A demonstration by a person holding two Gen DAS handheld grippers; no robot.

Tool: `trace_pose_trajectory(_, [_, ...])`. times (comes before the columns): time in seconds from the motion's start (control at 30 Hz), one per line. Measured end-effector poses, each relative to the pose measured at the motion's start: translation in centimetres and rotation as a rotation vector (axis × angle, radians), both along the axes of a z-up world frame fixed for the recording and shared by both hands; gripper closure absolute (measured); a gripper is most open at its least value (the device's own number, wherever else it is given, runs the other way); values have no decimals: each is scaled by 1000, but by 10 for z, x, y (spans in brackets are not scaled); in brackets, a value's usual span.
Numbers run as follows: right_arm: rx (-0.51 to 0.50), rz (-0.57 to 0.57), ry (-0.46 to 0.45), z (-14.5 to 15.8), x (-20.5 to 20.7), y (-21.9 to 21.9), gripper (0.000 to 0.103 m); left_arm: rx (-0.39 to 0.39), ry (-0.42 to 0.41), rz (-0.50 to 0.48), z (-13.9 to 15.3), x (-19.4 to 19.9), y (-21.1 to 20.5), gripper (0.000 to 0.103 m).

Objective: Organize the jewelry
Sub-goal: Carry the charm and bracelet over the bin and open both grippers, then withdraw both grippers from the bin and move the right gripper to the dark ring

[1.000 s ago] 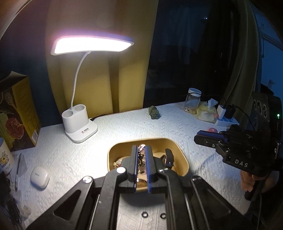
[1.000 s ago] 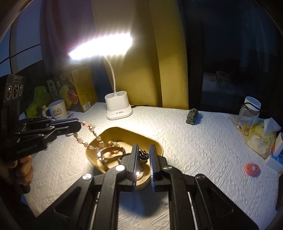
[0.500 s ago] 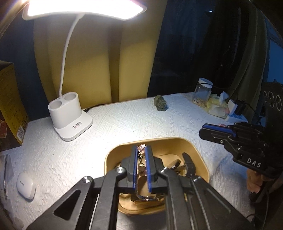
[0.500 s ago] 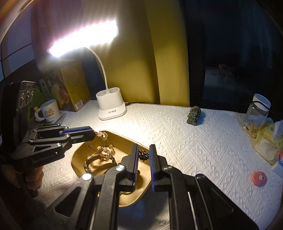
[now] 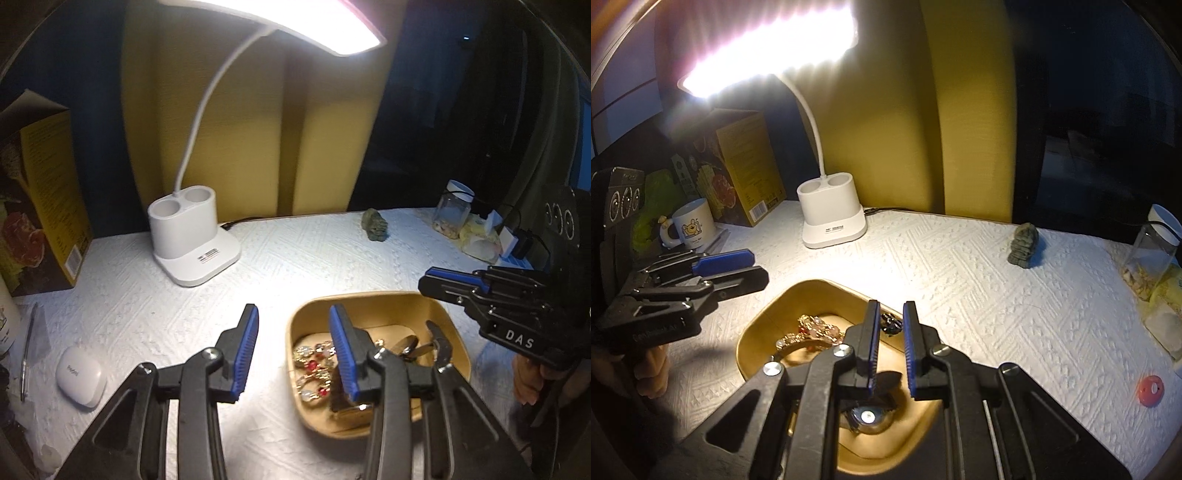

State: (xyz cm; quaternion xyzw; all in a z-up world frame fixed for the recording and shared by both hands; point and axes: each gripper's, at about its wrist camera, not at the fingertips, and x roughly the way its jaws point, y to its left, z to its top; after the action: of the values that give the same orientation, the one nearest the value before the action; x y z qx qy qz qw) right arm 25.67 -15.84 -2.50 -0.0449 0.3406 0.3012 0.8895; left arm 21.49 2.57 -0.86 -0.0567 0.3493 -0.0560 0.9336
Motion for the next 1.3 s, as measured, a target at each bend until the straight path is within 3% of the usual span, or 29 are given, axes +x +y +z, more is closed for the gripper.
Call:
trace_pose_trajectory(0.17, [-2,-17,23,-5,5,11,91,0,9,25,-2,-7,16,64])
trace_pose_trajectory(0.3, [-3,-24,31,-6,5,15,68,-7,5,34,-3,-11,23,64])
trace_pose_trajectory(0.63, [-6,-38,15,2,-13,16,68,-22,-15,32,3,-30,24,63])
trace_pose_trajectory(0.9, [-5,-40,-1,8,-39,13,68,-25,-42,44,9,-55,22,57])
trace_pose_trajectory(1.3, [-9,-43,-8,4,-85,8,68,-24,-55,36,6,-94,14,55])
